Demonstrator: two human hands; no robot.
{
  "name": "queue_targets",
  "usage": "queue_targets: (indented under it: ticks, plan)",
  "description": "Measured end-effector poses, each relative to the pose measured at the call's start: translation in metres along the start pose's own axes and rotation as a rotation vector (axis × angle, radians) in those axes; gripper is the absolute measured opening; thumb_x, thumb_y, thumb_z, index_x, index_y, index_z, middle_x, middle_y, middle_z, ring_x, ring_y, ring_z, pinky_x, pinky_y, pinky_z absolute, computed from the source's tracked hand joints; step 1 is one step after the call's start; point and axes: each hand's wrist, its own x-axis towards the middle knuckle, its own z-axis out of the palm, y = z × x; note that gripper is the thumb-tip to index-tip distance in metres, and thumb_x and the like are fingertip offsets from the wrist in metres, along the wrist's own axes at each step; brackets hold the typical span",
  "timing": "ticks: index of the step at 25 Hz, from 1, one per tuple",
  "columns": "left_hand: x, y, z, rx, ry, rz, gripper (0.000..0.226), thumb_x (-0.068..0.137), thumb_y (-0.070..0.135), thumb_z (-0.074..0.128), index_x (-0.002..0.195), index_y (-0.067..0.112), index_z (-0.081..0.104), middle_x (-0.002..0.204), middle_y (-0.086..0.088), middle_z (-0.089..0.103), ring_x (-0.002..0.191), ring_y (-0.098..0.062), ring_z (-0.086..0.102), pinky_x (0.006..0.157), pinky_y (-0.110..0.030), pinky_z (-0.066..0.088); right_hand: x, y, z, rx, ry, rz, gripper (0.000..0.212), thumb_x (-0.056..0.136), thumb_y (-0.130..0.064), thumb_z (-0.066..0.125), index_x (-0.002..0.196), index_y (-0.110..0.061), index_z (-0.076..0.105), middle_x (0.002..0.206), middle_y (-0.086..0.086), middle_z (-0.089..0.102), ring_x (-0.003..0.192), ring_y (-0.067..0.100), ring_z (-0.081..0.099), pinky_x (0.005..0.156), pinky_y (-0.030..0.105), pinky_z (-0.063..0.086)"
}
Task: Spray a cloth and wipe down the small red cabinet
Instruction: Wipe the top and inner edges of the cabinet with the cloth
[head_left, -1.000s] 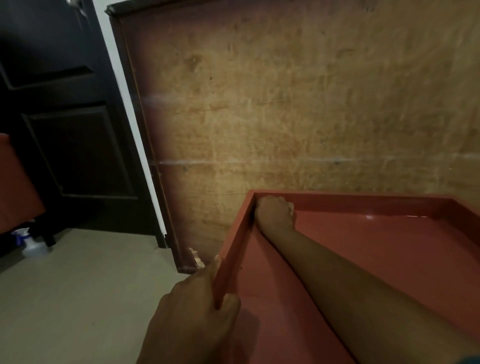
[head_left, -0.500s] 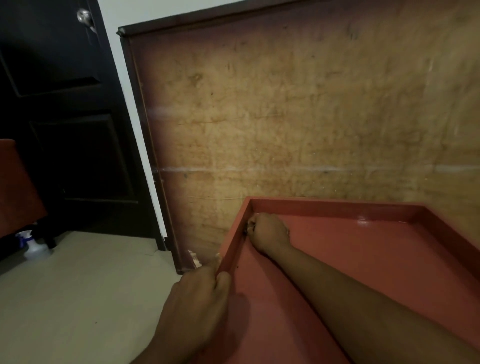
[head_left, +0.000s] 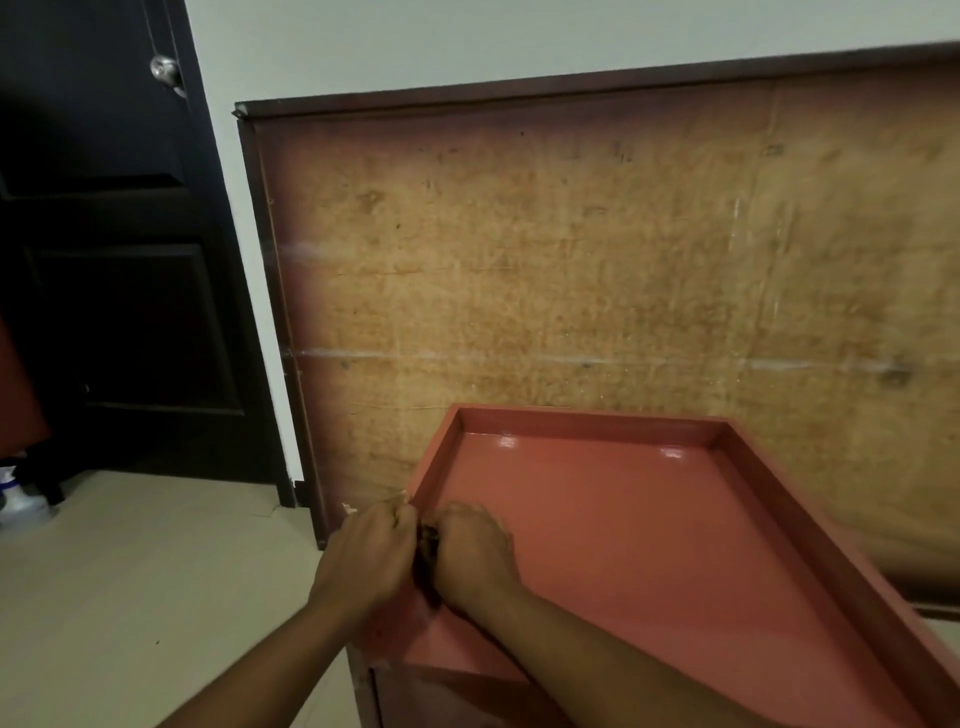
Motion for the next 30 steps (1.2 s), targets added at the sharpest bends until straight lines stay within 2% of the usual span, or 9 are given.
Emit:
queue_targets:
  ticks: [2,6,10,14,18,20,24,27,30]
  plan:
    - [0.0,0.001,0.0,-0.018,-0.003,-0.035,0.047,0.102,0.03,0.03,0.064,0.013,0.052,0.062,-0.003,0.057,0.061,-0.021,0.059,0.07,-0.04,0.052,-0.02,-0.011,-0.005,-0.004,-0.013,0.006,0.018,0.086,-0.028,0.052,0.095,-0.019,0.064,0.107,0.006,0.062,0.106,0.03,0.053,0.089,0.041,0.039]
    - [-0.001,0.004,-0.001,-0.049,-0.009,-0.048,0.051,0.103,0.031,0.03,0.078,0.001,0.064,0.069,-0.011,0.064,0.064,-0.022,0.063,0.07,-0.036,0.054,-0.056,-0.032,-0.014,0.034,-0.039,0.003,0.022,0.086,-0.031,0.051,0.098,-0.019,0.065,0.109,0.004,0.062,0.107,0.028,0.051,0.092,0.041,0.037]
    - [-0.002,0.006,-0.003,0.002,-0.025,-0.028,0.046,0.101,0.029,0.032,0.076,0.005,0.063,0.07,-0.009,0.065,0.065,-0.023,0.063,0.067,-0.034,0.052,-0.079,-0.045,-0.022,0.116,-0.071,-0.035,0.039,0.079,-0.039,0.041,0.102,-0.026,0.069,0.112,0.0,0.061,0.109,0.023,0.047,0.096,0.041,0.034]
    - [-0.005,0.007,-0.005,0.131,-0.063,0.014,0.037,0.096,0.032,0.033,0.088,0.013,0.064,0.078,-0.006,0.067,0.07,-0.025,0.065,0.077,-0.041,0.057,-0.084,-0.04,-0.024,0.094,-0.07,-0.083,0.028,0.085,-0.03,0.05,0.106,-0.023,0.068,0.112,0.003,0.06,0.108,0.024,0.047,0.094,0.04,0.034]
    - [-0.004,0.004,-0.004,0.182,-0.051,0.037,0.04,0.098,0.032,0.032,0.111,0.015,0.065,0.088,-0.008,0.069,0.074,-0.023,0.066,0.074,-0.038,0.056,-0.094,0.004,-0.036,0.04,-0.008,-0.056,0.023,0.082,-0.032,0.05,0.098,-0.027,0.066,0.106,-0.001,0.062,0.103,0.027,0.052,0.09,0.04,0.041]
    - [-0.003,0.005,-0.003,0.215,-0.05,0.057,0.04,0.1,0.03,0.033,0.117,0.014,0.064,0.087,-0.005,0.066,0.071,-0.019,0.061,0.068,-0.033,0.049,-0.105,0.04,-0.049,0.02,0.029,0.009,0.023,0.081,-0.035,0.05,0.099,-0.031,0.064,0.107,-0.006,0.062,0.104,0.022,0.052,0.089,0.038,0.04]
    - [-0.003,0.001,0.0,0.284,-0.046,0.088,0.04,0.101,0.029,0.033,0.119,0.011,0.065,0.084,-0.006,0.064,0.069,-0.019,0.057,0.068,-0.032,0.045,-0.138,0.119,-0.09,-0.049,0.093,0.178,0.023,0.076,-0.038,0.048,0.094,-0.031,0.061,0.101,-0.008,0.062,0.1,0.021,0.055,0.084,0.037,0.044]
    - [-0.001,-0.003,0.001,0.292,-0.038,0.087,0.04,0.101,0.03,0.033,0.121,0.012,0.063,0.094,-0.013,0.07,0.072,-0.021,0.056,0.071,-0.034,0.045,-0.167,0.169,-0.126,-0.132,0.165,0.331,0.016,0.081,-0.031,0.052,0.092,-0.025,0.062,0.098,-0.004,0.062,0.095,0.025,0.056,0.078,0.037,0.044]
    - [-0.002,-0.005,0.0,0.26,-0.034,0.101,0.039,0.101,0.03,0.033,0.119,0.014,0.065,0.102,-0.017,0.073,0.08,-0.027,0.062,0.073,-0.036,0.046,-0.18,0.183,-0.139,-0.173,0.206,0.351,0.014,0.085,-0.025,0.054,0.094,-0.019,0.063,0.099,0.002,0.062,0.093,0.027,0.055,0.081,0.038,0.042]
